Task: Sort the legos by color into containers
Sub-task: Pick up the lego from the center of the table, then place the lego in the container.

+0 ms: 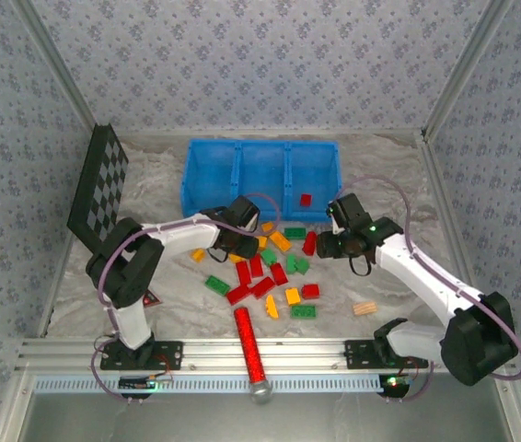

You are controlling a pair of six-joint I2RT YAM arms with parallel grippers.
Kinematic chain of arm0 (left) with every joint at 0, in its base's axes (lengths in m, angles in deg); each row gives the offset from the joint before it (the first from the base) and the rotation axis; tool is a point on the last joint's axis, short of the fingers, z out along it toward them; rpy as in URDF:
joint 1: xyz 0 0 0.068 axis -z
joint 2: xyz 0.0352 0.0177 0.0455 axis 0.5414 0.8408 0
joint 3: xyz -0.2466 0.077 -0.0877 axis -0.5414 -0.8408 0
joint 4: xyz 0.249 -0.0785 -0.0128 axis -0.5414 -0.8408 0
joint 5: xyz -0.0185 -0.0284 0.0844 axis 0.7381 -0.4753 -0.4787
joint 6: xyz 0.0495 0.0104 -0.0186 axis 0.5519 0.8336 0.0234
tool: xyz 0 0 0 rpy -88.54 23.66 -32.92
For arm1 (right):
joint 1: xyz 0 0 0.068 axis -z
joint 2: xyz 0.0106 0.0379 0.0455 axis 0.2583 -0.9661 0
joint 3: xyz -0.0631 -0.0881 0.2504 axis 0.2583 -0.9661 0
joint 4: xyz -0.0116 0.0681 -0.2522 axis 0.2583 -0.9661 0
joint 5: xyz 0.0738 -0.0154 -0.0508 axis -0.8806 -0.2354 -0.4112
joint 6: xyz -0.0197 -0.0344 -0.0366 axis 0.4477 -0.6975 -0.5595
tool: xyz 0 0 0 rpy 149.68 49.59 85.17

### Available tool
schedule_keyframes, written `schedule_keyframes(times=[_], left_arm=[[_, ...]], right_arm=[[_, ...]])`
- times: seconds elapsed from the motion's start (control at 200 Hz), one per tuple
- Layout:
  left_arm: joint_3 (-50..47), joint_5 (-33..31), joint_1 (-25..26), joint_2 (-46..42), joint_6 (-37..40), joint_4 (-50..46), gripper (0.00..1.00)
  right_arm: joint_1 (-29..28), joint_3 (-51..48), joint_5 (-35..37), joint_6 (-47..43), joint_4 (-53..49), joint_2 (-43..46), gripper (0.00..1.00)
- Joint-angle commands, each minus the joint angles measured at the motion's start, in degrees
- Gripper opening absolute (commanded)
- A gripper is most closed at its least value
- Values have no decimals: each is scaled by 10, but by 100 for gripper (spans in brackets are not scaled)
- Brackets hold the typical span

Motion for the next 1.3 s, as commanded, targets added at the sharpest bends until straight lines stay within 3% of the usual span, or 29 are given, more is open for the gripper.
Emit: schedule_keyframes(times=[0.0, 0.29, 0.76, 1.035, 1.294], left_arm=[[2, 1, 5, 24, -7, -39, 47], [18, -11, 4, -1, -10, -72, 38], [125, -80, -38, -132, 28, -129, 37], [172, -89, -114, -119, 56, -112, 36], [218, -61, -153, -46, 70, -97, 36]], right_arm=[[-10, -12, -12, 23, -21, 15, 52], [-66, -43, -21, 62, -8, 25, 52], [-132, -50, -16, 78, 42, -40, 58], [-133, -40, -5, 54, 62, -99, 60], [-113, -21, -12, 34, 72, -158, 64]])
